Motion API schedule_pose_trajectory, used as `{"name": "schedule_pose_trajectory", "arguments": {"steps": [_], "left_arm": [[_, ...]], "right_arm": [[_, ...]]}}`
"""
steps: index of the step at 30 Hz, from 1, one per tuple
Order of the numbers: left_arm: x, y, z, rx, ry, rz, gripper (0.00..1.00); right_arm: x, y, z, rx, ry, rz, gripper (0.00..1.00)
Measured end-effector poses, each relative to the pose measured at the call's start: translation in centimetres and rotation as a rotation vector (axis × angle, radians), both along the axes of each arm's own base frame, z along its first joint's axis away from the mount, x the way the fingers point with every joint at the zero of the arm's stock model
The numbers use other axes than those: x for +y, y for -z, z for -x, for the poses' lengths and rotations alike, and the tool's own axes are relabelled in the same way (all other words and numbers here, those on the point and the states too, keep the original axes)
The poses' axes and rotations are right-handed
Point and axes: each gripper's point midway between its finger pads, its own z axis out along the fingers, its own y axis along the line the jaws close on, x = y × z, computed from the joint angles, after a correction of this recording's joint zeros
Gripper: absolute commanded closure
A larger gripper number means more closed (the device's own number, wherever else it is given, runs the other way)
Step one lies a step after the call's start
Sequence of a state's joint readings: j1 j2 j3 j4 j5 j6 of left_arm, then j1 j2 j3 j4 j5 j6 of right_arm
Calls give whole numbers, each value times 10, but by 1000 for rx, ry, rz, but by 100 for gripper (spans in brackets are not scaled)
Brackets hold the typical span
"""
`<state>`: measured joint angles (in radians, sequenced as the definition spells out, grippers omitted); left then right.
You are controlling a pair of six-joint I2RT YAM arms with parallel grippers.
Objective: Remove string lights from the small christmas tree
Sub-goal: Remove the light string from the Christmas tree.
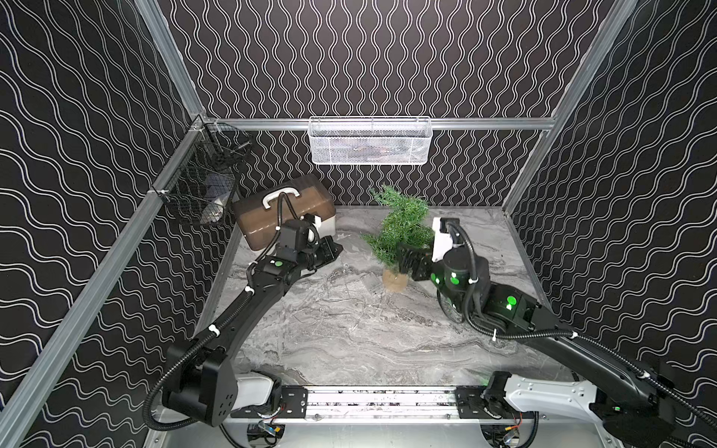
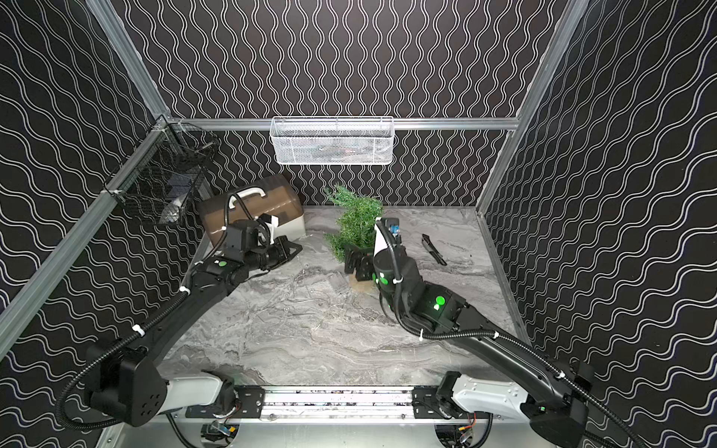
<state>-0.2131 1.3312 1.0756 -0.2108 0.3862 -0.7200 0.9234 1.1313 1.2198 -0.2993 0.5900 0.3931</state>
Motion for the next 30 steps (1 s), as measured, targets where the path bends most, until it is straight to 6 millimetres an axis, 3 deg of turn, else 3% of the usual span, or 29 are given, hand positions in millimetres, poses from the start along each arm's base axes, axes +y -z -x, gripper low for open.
{"name": "schedule_pose_trajectory", "arguments": {"steps": [5,11,15,18,21,24,26,30], "left_arm": [[20,-22,-14,-30,-49,-45,100],[40,-38,-17,-51,-88,-85,100],[67,-41,-9,-40,-145,-125,100],[87,-48,8,-49,-187,-153,100],[93,-53,30,-61,-197,-188,100],[103,-43,38,-26,-226,-234,100],[108,-32,41,13,-238,-262,100],[123,-20,42,67,-281,-287,100]], "right_arm": [[-22,1,-44,25,108,45,0],[2,1,-62,29,41,74,0],[8,3,-67,33,26,80,0],[1,-4,-64,21,30,68,0],[-13,-19,-50,-7,30,39,0],[-27,-27,-33,-22,23,20,0],[-37,-19,-21,-8,23,15,2],[-61,19,3,59,38,27,10]]}}
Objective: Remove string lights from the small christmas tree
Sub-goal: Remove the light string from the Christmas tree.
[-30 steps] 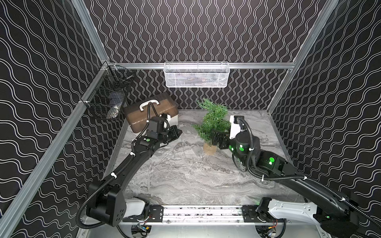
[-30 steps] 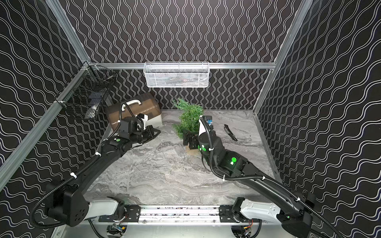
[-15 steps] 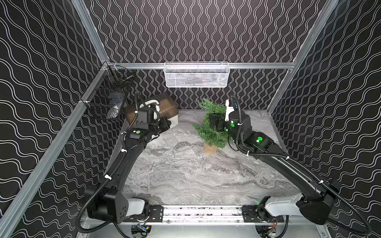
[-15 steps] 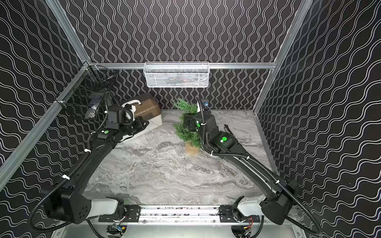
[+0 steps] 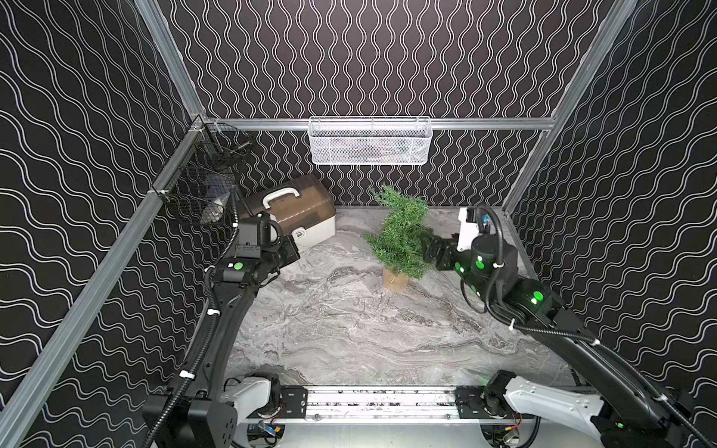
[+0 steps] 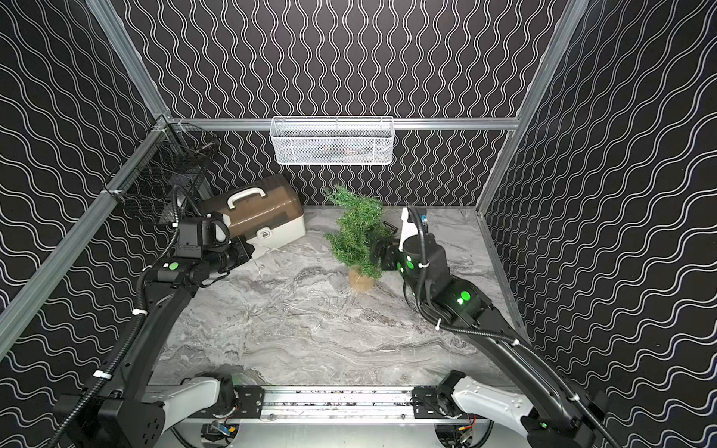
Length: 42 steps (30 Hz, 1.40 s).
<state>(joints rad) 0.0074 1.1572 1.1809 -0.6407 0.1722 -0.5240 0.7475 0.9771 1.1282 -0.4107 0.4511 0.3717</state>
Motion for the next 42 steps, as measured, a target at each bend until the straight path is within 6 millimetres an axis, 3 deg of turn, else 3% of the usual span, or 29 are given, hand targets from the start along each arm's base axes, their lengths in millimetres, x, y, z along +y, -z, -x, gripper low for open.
{"name": "schedule_pose_trajectory", "arguments": {"steps": [5,10,15,18,20,27,30,33,36,42], "left_arm": [[11,9,-6,27,-37,10,100],[-2,16,-12,11,-8,79,100],[-30,26,-12,20,65,91,100],[-33,38,-14,46,55,95,100],[-41,39,-13,45,77,94,100],[-57,43,-12,42,113,87,100],[-56,45,-12,44,105,75,100],[-49,44,-12,43,81,44,100],[-45,44,-10,42,64,26,100],[-43,50,-13,58,58,14,100]], "right_arm": [[-18,77,26,143,7,11,23],[-18,165,51,293,-41,-30,34],[9,238,63,428,-113,-113,41],[31,267,66,458,-155,-116,49],[46,276,59,441,-169,-134,50],[102,287,23,352,-178,-203,51],[110,286,13,307,-158,-232,51],[109,275,10,271,-141,-255,48],[96,248,17,223,-135,-296,44],[51,170,40,144,-99,-346,34]]}}
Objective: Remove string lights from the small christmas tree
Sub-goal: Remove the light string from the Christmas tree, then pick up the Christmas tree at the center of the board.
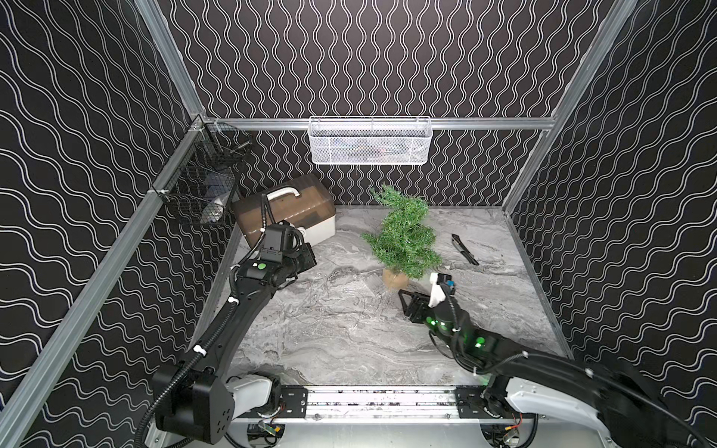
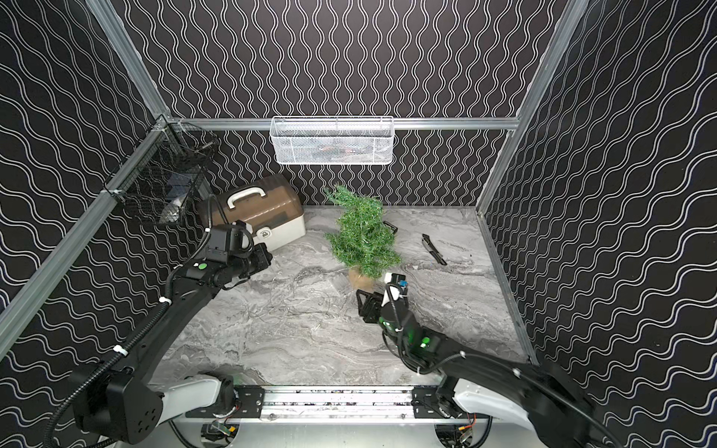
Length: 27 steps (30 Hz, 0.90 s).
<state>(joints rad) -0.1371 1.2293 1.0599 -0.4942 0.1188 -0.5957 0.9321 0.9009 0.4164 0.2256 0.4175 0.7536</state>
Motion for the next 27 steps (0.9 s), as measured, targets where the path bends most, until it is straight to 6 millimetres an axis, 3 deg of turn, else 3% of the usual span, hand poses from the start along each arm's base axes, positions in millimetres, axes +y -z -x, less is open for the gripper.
{"name": "schedule_pose_trajectory", "arguments": {"steps": [4,7,11,15,17,19,27], "left_arm": [[0,-1,-4,-3,6,-15,100],[1,-2,-7,-6,3,-19,100],[3,0,-8,2,0,-21,100],[0,-4,-10,-6,10,-8,100],[0,-6,-11,-12,12,-5,100],[0,-7,-11,-14,12,-5,100],[-3,-8,-10,-14,20,7,100]], "right_arm": [[-29,-48,8,-27,52,57,27],[-31,-83,0,-44,67,157,18],[-18,-135,-35,-84,76,274,7],[-24,-175,-85,-109,125,318,1],[-26,-184,-105,-115,129,337,1],[-19,-183,-112,-115,89,352,1],[11,-180,-115,-141,-62,333,2]]}}
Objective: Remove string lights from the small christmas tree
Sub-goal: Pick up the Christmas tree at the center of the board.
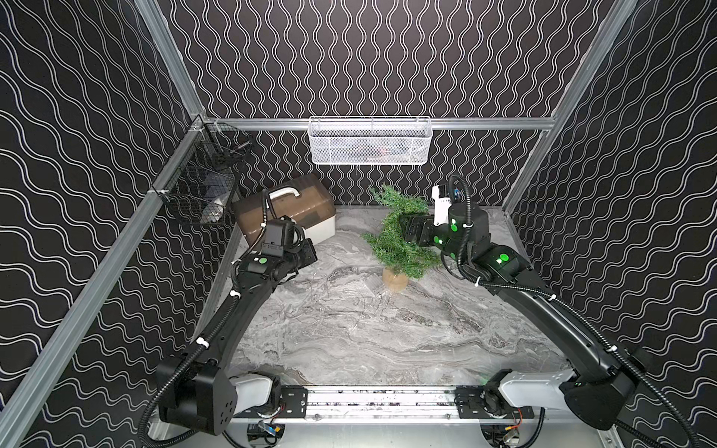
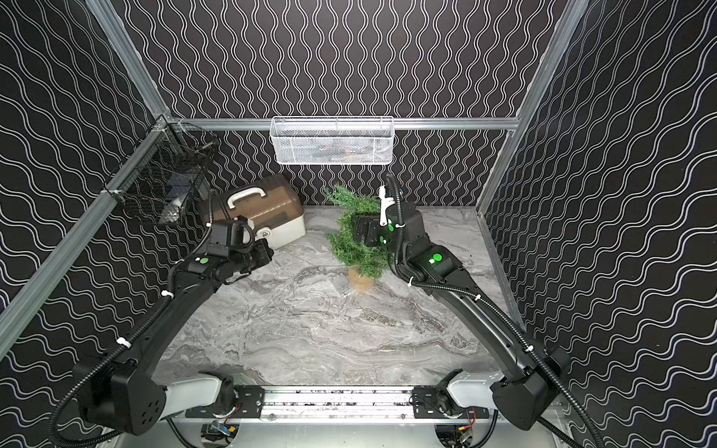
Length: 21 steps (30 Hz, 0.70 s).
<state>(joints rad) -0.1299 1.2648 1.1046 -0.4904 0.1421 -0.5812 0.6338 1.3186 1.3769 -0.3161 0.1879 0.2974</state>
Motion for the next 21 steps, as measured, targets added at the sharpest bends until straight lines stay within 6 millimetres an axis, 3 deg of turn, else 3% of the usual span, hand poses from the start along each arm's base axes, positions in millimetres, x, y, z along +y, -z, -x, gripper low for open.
{"name": "schedule_pose_trajectory", "arguments": {"steps": [4,9,18,21], "left_arm": [[-2,2,1,4,6,10,100],[-3,1,1,4,9,13,100],[-1,-3,-1,-3,5,12,100],[10,-11,-6,-17,-26,15,100]], "right_arm": [[13,11,-14,0,-16,7,4],[23,17,-32,-24,-7,1,15],[26,12,-46,-97,32,-38,45],[26,12,-47,-113,33,-38,60]]}}
